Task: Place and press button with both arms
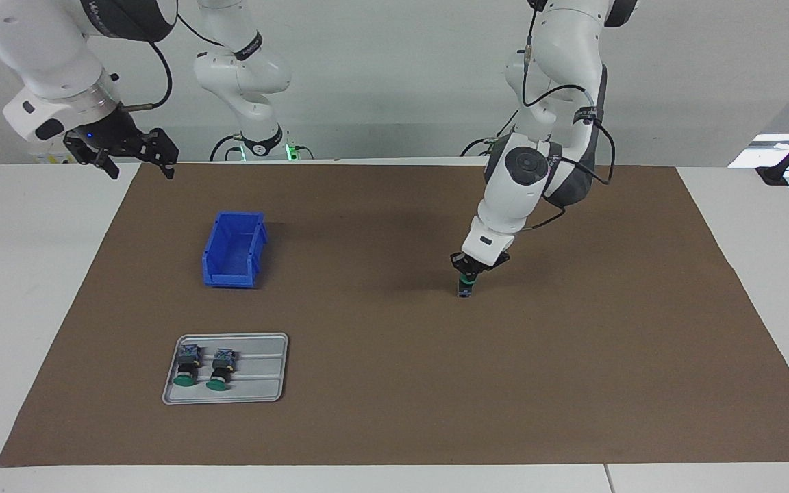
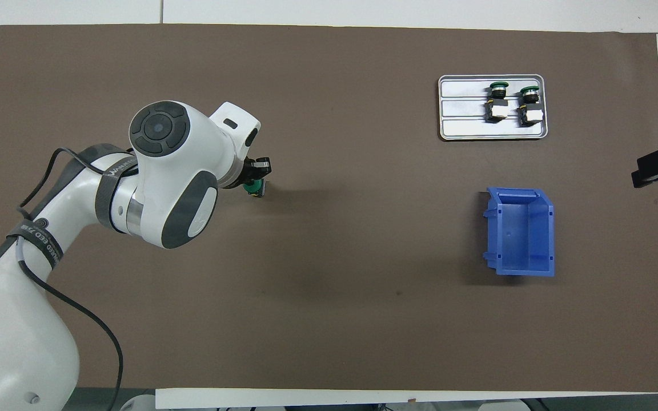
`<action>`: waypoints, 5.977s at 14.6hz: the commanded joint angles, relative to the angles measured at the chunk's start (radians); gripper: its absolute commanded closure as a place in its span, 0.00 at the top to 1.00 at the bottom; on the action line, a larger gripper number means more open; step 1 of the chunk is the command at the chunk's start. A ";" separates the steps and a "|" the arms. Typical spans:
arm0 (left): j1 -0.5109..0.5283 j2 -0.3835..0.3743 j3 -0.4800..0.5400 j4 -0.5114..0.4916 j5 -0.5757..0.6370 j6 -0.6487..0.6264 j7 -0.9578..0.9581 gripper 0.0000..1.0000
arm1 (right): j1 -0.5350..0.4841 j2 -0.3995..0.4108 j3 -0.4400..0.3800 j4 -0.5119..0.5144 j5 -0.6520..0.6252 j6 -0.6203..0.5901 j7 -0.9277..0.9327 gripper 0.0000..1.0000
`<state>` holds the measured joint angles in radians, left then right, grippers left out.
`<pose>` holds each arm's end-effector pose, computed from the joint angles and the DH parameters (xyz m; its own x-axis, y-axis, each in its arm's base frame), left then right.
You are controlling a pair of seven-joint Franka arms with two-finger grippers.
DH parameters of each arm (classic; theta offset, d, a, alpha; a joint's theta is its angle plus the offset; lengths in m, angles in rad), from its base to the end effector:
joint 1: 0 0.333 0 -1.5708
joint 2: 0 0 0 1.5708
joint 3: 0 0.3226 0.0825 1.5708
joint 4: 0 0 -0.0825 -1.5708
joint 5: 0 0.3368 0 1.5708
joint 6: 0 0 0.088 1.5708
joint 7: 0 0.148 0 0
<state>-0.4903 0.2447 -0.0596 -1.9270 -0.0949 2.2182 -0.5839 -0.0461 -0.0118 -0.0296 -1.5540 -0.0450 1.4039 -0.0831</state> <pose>0.4900 -0.3059 0.3604 0.9958 0.0907 -0.0144 0.0917 -0.9906 0.1014 0.4778 -0.0436 0.5901 0.9900 0.0007 -0.1409 0.0054 -0.9994 0.0330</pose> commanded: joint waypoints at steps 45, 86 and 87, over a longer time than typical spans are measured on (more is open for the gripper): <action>0.421 -0.343 0.042 0.296 0.115 -0.871 0.411 1.00 | 0.792 0.819 0.056 0.359 -0.021 0.754 0.944 0.94; 0.518 -0.338 -0.040 0.272 0.129 -0.767 0.501 1.00 | -0.037 -0.099 0.079 -0.707 0.182 0.615 -0.158 0.01; 0.518 -0.337 -0.040 0.272 0.130 -0.765 0.501 1.00 | -0.032 -0.093 0.079 -0.715 0.182 0.633 -0.114 0.01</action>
<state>0.0306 -0.0815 -0.1044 -1.6353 0.0438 1.4297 -0.0902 -0.0757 -0.0912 0.0400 -2.2238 0.1125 1.9883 -0.2291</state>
